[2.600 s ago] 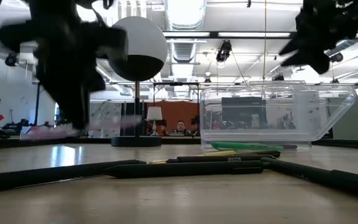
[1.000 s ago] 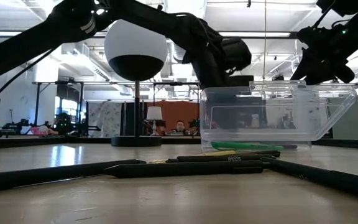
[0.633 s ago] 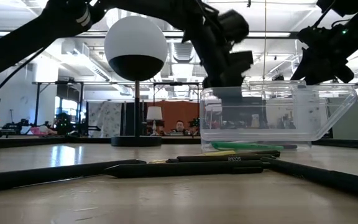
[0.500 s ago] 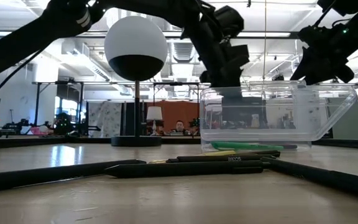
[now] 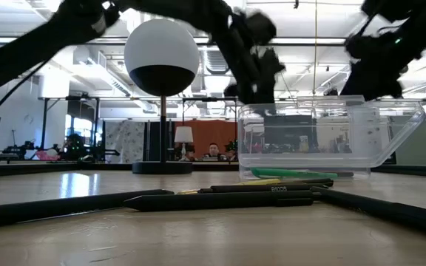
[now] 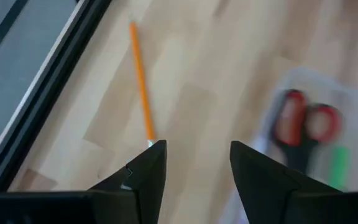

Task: Pick & place school supplies into a supply box
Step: Put the orange pencil into the supply box

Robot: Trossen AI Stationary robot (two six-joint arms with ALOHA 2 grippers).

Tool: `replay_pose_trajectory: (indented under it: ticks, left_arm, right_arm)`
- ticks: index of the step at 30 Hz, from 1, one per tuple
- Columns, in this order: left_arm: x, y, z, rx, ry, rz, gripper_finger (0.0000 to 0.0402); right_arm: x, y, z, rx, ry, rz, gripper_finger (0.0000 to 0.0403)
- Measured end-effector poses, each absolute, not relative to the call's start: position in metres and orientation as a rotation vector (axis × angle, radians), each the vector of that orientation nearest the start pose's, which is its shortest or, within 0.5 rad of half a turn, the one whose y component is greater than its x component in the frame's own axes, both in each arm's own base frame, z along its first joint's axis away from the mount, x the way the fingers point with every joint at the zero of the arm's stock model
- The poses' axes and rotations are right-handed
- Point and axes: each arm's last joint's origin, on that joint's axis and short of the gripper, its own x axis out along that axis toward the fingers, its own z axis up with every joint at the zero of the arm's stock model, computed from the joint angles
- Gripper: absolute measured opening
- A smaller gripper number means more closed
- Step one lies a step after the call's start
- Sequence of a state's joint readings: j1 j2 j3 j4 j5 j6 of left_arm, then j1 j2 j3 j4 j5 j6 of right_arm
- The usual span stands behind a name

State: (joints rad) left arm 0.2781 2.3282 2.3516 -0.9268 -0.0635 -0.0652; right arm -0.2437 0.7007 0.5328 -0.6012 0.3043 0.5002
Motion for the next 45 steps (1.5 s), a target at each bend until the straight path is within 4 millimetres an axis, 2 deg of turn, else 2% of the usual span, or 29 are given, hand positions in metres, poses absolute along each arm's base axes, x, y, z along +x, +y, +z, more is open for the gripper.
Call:
replay_pose_trajectory:
  ticks: [4,6,13,17,21,26,29,31,36,40,45]
  left_arm:
    - [0.475,0.117,0.306,-0.142,0.907,0.309,0.0161]
    - [0.473,0.108,0.308,-0.141,0.917,0.311,0.0161]
    - [0.460,0.080,0.315,-0.206,0.942,0.336,0.0161]
    - [0.448,0.062,0.316,-0.195,0.950,0.422,0.0161]
    - [0.438,0.053,0.318,-0.234,0.861,0.571,0.0161]
    - [0.442,0.055,0.299,-0.317,0.733,0.603,0.0161]
    - [0.443,0.055,0.296,-0.328,0.687,0.590,0.0161]
    - [0.443,0.058,0.295,-0.337,0.672,0.589,0.0161]
    - [0.442,0.093,0.276,-0.465,0.660,0.580,0.0146]
    - [0.440,0.111,0.268,-0.374,0.653,0.588,0.0115]
    - [0.439,0.130,0.249,-0.465,0.665,0.633,0.0102]
  right_arm:
    - [0.157,-0.061,0.224,0.295,0.744,-0.717,0.0160]
    - [0.169,-0.075,0.226,0.244,0.808,-0.709,0.0160]
    - [0.198,-0.140,0.223,0.112,1.047,-0.525,0.0159]
    - [0.213,-0.164,0.223,0.003,1.122,-0.464,0.0159]
    - [0.229,-0.183,0.220,0.056,1.130,-0.489,0.0159]
    - [0.235,-0.207,0.203,0.127,1.241,-0.502,0.0157]
    - [0.232,-0.219,0.191,0.150,1.348,-0.477,0.0146]
    - [0.230,-0.227,0.189,0.199,1.382,-0.497,0.0135]
    - [0.221,-0.238,0.192,0.337,1.381,-0.531,0.0107]
    - [0.212,-0.238,0.203,0.310,1.351,-0.531,0.0095]
    - [0.203,-0.237,0.216,0.306,1.299,-0.570,0.0103]
